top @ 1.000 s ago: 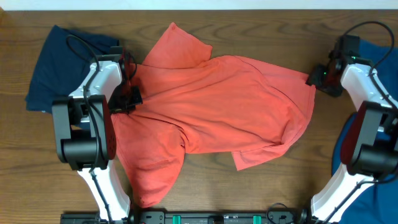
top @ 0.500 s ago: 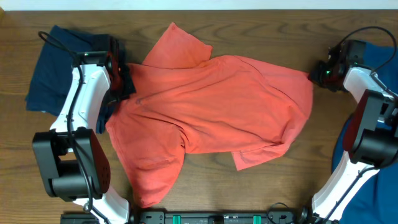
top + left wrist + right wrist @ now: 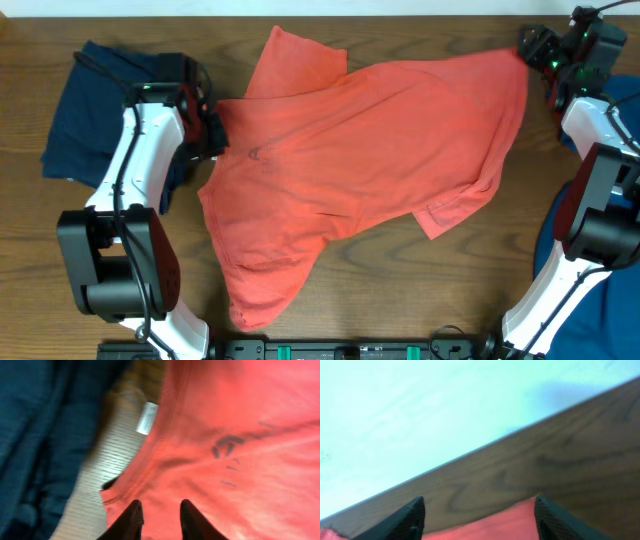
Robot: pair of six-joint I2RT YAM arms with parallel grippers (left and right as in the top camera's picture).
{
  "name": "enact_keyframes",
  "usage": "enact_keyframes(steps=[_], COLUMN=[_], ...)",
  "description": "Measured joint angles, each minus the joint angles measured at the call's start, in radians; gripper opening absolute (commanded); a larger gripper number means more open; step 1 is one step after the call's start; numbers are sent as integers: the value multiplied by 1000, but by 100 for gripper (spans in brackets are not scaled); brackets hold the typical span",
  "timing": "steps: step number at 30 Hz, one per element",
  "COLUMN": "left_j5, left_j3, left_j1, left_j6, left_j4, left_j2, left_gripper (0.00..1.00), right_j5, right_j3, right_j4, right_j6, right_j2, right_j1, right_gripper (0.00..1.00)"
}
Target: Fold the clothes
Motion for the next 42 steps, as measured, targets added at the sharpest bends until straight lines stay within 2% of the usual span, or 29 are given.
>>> enact_keyframes(steps=[2,7,10,14,15,18,22,27,31,34,36,38,42], left_j5=[2,13,13,15,15,8,-1,-16,-21,-25,-27,-30,-31], left_j3=[0,0,-1,-1,-1,-1,-1,-1,-1,-1,-1,-1,-1], left_j1=[-22,-45,-38,-34,-34,-33,-33,-33,-33,-33,-33,-33,-33], left_j6=[21,42,50,61,66,80,91,94,95,98,98,95,77], left_j4=[-4,-54,-110,-163,-167,-179,-198,-232,-276,-312,-336,-358,-401], left_j2=[0,0,0,0,0,0,0,0,-3,-28,-60,-97,-141], left_gripper=[35,36,36,36,36,36,36,36,36,36,36,36,36], right_j5=[-35,-132,-165,-191,-195,-171,-90,13,154,225,249,255,213], right_j3=[3,1,-6,-3,4,11,1,-118,-278,-388,-447,-507,-603], right_j4=[-72,-380,-608,-932,-1020,-1260,-1440,-1432,-1321,-1227,-1167,-1094,-991], right_j6=[-4,-60,-101,-167,-186,-227,-264,-293,-257,-223,-205,-190,-171], right_j2=[-1,-43,-137,-338,-389,-496,-515,-503,-500,-499,-497,-496,-495], right_j1=[-8,-54,-77,-77,-71,-15,126,328,457,493,495,494,494], right_gripper=[76,79,79,73,69,68,72,74,72,68,65,56,45])
